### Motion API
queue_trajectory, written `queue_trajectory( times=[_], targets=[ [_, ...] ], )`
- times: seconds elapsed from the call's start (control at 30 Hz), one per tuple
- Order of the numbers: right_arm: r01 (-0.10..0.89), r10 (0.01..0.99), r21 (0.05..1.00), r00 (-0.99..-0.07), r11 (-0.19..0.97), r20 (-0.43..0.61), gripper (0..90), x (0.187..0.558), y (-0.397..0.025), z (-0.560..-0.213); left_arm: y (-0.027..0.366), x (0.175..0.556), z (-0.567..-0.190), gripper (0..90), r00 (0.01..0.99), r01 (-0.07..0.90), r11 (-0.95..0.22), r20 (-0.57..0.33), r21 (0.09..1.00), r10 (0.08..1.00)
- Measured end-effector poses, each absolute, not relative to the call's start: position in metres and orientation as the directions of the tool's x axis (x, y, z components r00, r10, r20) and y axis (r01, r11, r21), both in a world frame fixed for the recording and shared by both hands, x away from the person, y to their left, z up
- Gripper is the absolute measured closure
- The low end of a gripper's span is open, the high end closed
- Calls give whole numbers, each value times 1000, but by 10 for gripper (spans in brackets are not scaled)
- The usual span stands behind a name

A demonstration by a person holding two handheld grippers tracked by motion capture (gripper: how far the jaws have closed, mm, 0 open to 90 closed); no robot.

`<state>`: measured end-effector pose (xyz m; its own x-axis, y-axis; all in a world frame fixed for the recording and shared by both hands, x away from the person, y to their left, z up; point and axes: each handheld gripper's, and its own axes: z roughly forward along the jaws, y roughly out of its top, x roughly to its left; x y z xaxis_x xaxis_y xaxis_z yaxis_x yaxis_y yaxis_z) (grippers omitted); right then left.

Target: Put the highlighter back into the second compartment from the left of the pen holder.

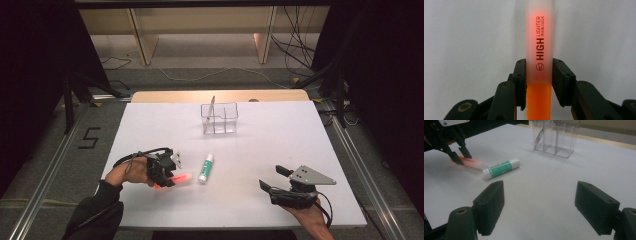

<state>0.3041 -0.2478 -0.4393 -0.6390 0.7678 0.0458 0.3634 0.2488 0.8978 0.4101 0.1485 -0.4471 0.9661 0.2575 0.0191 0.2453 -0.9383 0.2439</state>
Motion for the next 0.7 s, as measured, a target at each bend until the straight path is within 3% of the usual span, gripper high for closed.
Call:
queue_trajectory(
  times=[0.37,0.7],
  targets=[
    [322,749,906,-663,275,8,245,301,-241,-436,133,408,-429,662,931,365,-887,-92,282,354],
    [267,717,904,-695,334,-59,243,295,-227,-431,100,401,-416,662,926,378,-870,-142,316,351]
  ],
)
